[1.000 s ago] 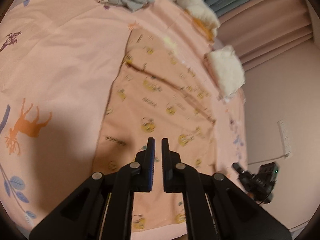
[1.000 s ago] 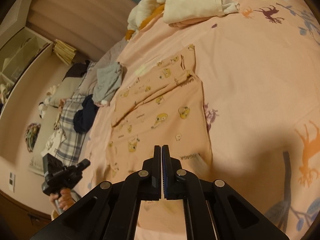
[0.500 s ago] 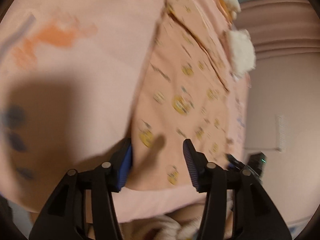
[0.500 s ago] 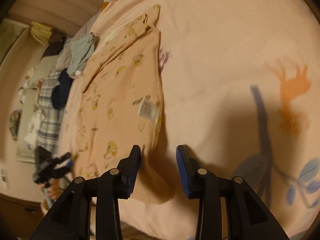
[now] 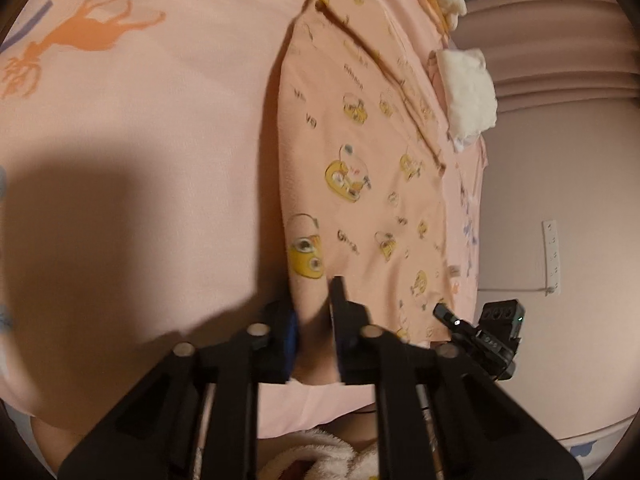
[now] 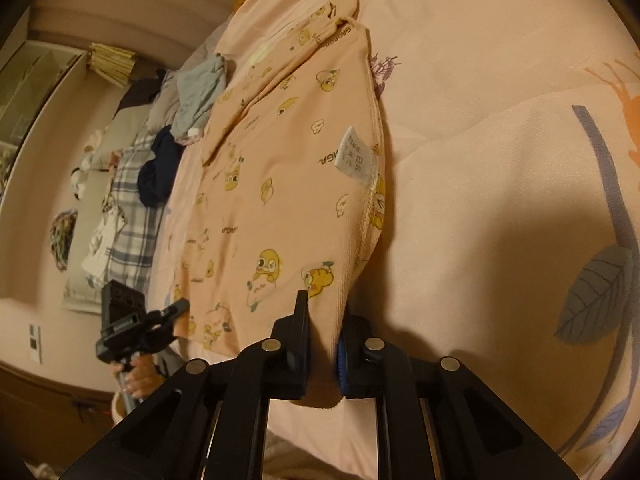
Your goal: Fold small clothes
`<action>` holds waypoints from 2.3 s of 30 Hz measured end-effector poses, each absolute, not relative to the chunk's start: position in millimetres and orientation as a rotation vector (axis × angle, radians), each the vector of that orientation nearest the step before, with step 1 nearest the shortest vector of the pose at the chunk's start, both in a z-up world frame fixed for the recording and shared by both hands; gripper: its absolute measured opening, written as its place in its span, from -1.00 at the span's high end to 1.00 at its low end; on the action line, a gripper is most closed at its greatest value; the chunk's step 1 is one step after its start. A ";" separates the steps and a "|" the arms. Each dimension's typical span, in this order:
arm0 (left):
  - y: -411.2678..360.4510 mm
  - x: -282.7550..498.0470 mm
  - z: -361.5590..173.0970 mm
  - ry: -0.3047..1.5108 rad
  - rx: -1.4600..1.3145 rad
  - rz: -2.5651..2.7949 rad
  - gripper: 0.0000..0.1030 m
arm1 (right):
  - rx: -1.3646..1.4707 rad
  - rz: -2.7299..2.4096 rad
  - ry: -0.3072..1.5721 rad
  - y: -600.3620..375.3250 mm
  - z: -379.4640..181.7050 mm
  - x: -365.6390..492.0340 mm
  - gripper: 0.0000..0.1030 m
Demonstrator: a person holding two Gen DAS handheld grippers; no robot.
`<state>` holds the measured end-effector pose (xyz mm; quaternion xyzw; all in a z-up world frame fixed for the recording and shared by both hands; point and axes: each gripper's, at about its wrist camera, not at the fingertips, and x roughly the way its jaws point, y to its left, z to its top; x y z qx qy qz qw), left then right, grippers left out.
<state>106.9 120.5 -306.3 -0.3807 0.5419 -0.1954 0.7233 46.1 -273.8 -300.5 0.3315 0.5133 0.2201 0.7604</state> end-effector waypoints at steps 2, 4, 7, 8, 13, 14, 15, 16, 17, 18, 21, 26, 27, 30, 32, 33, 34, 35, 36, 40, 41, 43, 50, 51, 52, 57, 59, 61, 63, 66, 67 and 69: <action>122.0 107.9 -297.2 1.155 -0.831 -0.444 0.94 | 0.749 0.476 1.100 -274.5 -299.7 48.4 0.84; 120.9 111.9 -283.9 1.101 -0.821 -0.470 0.94 | 0.775 0.484 1.065 -276.6 -294.8 52.1 0.85; 118.4 126.3 -268.2 1.031 -0.854 -0.512 0.93 | 0.809 0.500 0.995 -277.4 -280.4 61.1 0.85; 118.5 133.8 -263.3 1.005 -0.868 -0.509 0.93 | 0.818 0.504 0.973 -277.9 -275.1 65.1 0.85; 119.4 176.4 -248.3 0.950 -0.923 -0.475 0.93 | 0.839 0.508 0.902 -282.2 -248.7 99.1 0.85; 118.3 185.7 -244.4 0.941 -0.919 -0.469 0.93 | 0.834 0.511 0.893 -282.9 -244.3 104.3 0.85; 117.7 198.8 -238.5 0.924 -0.904 -0.463 0.93 | 0.826 0.510 0.884 -283.3 -238.9 112.5 0.85; 118.1 207.0 -235.2 0.914 -0.896 -0.454 0.93 | 0.815 0.505 0.872 -283.8 -231.1 125.7 0.85; 118.9 216.4 -232.8 0.907 -0.889 -0.442 0.93 | 0.806 0.503 0.865 -284.9 -227.6 132.2 0.85; 119.4 231.3 -230.3 0.897 -0.882 -0.435 0.93 | 0.796 0.499 0.859 -285.8 -223.1 141.7 0.85; 121.2 263.7 -231.5 0.883 -0.862 -0.400 0.94 | 0.771 0.494 0.854 -285.0 -213.8 176.8 0.85; 129.1 323.7 -252.8 0.892 -0.875 -0.315 0.94 | 0.685 0.407 0.920 -278.4 -222.0 244.5 0.85; 131.2 337.7 -259.6 0.908 -0.902 -0.304 0.94 | 0.682 0.383 0.944 -278.3 -227.9 257.7 0.85; 134.6 372.0 -268.2 0.905 -0.912 -0.268 0.94 | 0.664 0.333 0.996 -276.9 -241.4 298.5 0.85; 134.9 390.1 -273.7 0.906 -0.883 -0.201 0.94 | 0.639 0.279 1.006 -276.7 -245.0 317.3 0.85; 138.2 399.8 -280.6 0.915 -0.883 -0.157 0.94 | 0.634 0.267 1.015 -276.1 -247.7 324.2 0.85; 141.7 405.1 -286.1 0.929 -0.889 -0.124 0.79 | 0.634 0.260 1.035 -276.1 -252.8 331.7 0.85; 145.6 408.7 -292.9 0.953 -0.904 -0.091 0.62 | 0.635 0.241 1.065 -276.6 -258.5 338.0 0.85; 154.5 410.5 -302.8 0.997 -0.948 -0.052 0.61 | 0.646 0.217 1.108 -278.0 -267.0 344.2 0.81; 174.4 389.5 -296.7 1.005 -0.941 -0.093 0.52 | 0.838 0.234 1.157 -305.6 -282.7 336.1 0.81; 173.9 383.0 -290.6 1.003 -0.899 -0.094 0.50 | 0.834 0.231 1.147 -310.6 -279.0 334.3 0.77; 165.0 361.5 -273.4 0.996 -0.754 -0.144 0.54 | 0.738 0.183 1.121 -319.2 -264.3 318.9 0.55; 99.7 321.0 -268.4 1.062 -0.590 -0.332 0.77 | 0.364 0.186 1.046 -296.5 -226.5 252.4 0.55; 89.0 320.1 -272.1 1.073 -0.580 -0.335 0.77 | 0.356 0.195 1.051 -292.6 -229.1 247.8 0.70; 77.4 320.0 -276.0 1.078 -0.566 -0.354 0.77 | 0.360 0.217 1.061 -287.3 -232.7 244.0 0.73; 32.4 344.0 -298.4 1.136 -0.553 -0.380 0.76 | 0.341 0.246 1.124 -260.0 -253.4 259.2 0.73; 26.9 363.2 -305.4 1.124 -0.572 -0.342 0.76 | 0.360 0.238 1.127 -252.5 -259.1 274.7 0.73; 34.9 383.8 -306.4 1.075 -0.635 -0.325 0.76 | 0.375 0.236 1.108 -252.2 -257.6 292.9 0.73; 51.3 407.3 -302.0 1.009 -0.701 -0.287 0.74 | 0.358 0.220 1.082 -250.7 -250.2 320.1 0.73; 82.7 429.9 -296.1 0.948 -0.845 -0.226 0.77 | 0.350 0.184 1.043 -250.3 -239.1 352.3 0.73; 97.5 434.8 -288.7 0.911 -0.848 -0.151 0.77 | 0.361 0.171 1.029 -252.5 -236.2 359.2 0.73; 126.5 436.8 -275.1 0.850 -0.837 -0.044 0.77 | 0.387 0.145 1.008 -261.1 -228.3 367.6 0.73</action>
